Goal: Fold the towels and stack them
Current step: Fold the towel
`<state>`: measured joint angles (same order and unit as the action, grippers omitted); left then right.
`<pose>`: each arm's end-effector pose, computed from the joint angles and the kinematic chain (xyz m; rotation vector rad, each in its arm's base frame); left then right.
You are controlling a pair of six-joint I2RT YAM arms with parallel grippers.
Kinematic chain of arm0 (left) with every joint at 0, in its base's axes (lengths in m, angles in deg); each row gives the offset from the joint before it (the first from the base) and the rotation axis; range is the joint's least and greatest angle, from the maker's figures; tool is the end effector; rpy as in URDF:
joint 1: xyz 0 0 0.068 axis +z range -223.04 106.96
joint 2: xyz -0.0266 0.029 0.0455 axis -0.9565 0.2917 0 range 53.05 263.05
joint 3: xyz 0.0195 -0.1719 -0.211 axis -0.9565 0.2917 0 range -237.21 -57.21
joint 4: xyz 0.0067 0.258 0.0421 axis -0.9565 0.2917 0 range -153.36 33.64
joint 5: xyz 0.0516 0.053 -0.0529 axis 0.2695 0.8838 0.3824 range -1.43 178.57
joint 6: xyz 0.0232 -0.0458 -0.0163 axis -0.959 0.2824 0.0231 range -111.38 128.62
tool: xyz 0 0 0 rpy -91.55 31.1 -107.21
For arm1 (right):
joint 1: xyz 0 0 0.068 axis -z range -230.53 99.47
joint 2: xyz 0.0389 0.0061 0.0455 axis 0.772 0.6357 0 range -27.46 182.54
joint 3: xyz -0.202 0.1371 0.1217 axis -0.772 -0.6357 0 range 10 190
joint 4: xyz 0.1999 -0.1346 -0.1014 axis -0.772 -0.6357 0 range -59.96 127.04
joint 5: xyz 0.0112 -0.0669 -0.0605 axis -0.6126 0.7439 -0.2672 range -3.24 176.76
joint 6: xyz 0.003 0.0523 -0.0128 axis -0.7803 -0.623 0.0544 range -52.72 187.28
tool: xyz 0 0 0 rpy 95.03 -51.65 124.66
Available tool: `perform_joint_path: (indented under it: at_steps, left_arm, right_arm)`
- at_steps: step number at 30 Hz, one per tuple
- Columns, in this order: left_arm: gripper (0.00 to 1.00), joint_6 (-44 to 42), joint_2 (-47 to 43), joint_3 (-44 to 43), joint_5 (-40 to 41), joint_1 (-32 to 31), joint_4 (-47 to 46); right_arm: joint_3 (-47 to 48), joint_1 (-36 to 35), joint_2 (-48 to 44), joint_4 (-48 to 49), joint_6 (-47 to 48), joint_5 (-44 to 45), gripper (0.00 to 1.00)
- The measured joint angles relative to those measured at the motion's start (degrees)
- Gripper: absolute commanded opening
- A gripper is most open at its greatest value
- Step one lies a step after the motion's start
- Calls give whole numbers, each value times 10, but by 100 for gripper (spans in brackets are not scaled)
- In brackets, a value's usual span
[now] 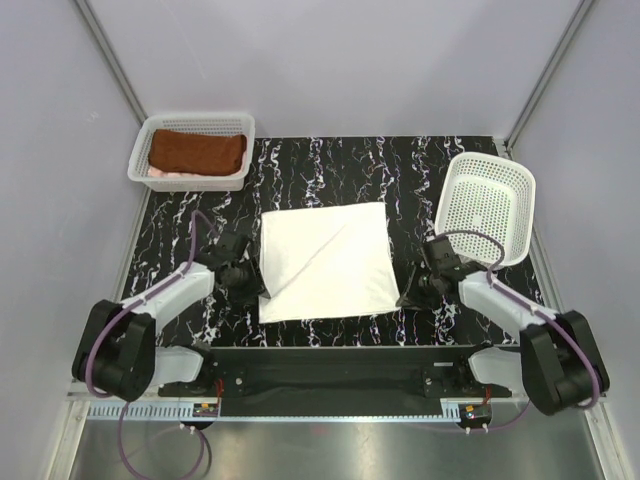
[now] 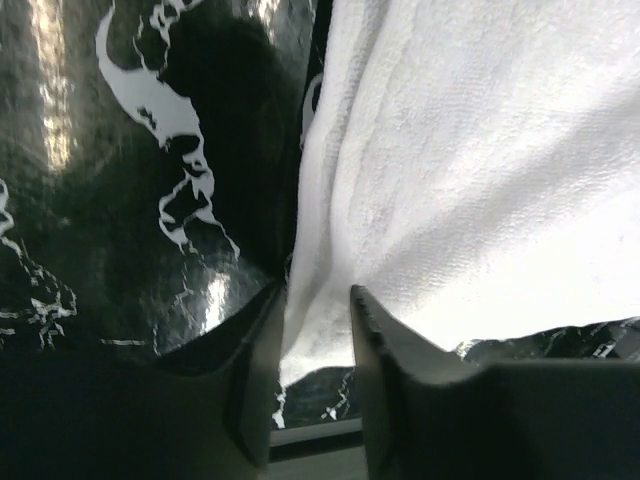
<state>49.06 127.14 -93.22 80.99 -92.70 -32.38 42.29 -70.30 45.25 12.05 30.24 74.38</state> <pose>0.2024 -0.0772 0.1615 -0.4814 2.8194 -0.4286 0.1971 0.0789 0.1534 0.3565 2.7908 0.5599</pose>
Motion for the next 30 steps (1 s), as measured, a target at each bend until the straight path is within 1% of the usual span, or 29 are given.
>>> perform_joint_path:
  at_steps: [2,4,6,8,10,11,13,14,16,18,20,21,25,28,30]
  left_arm:
    - [50,3,-16,-1,2,-2,14]
    - [52,-1,-19,-16,9,3,38]
    - [54,-18,-5,-58,19,14,69]
    - [55,-40,22,-121,23,34,82]
    - [56,-65,53,-184,23,51,74]
    - [57,-81,77,-226,22,59,65]
    - [57,-105,124,-288,21,68,53]
    - [57,-118,153,-322,20,72,48]
    - [57,-139,214,-381,17,77,44]
    - [59,-160,273,-428,15,80,42]
    - [59,-177,321,-459,15,82,46]
    - [60,-183,340,-472,15,83,51]
    - [59,-202,387,-511,15,86,57]
    - [59,-212,416,-545,10,89,58]
    - [56,-216,438,-569,2,92,53]
  right_arm:
    - [-15,-4,-42,-20,-21,6,39]
    - [-17,-5,-73,-43,-35,10,47]
    - [-9,-5,-89,-65,-39,15,49]
    - [21,-5,-90,-87,-38,24,49]
    - [68,-5,-74,-92,-25,31,48]
    - [98,-5,-57,-87,-16,34,46]
    - [166,-5,-3,-77,7,38,42]
    - [201,-5,31,-66,17,38,39]
    - [266,-5,101,-50,35,37,36]
    - [298,-5,154,-26,44,29,32]
    - [301,-6,182,-17,47,18,29]
    - [296,-7,191,-18,47,14,27]
    - [242,-16,194,-27,44,3,20]
    - [202,-30,190,-32,39,1,19]
    - [163,-41,180,-34,33,3,18]
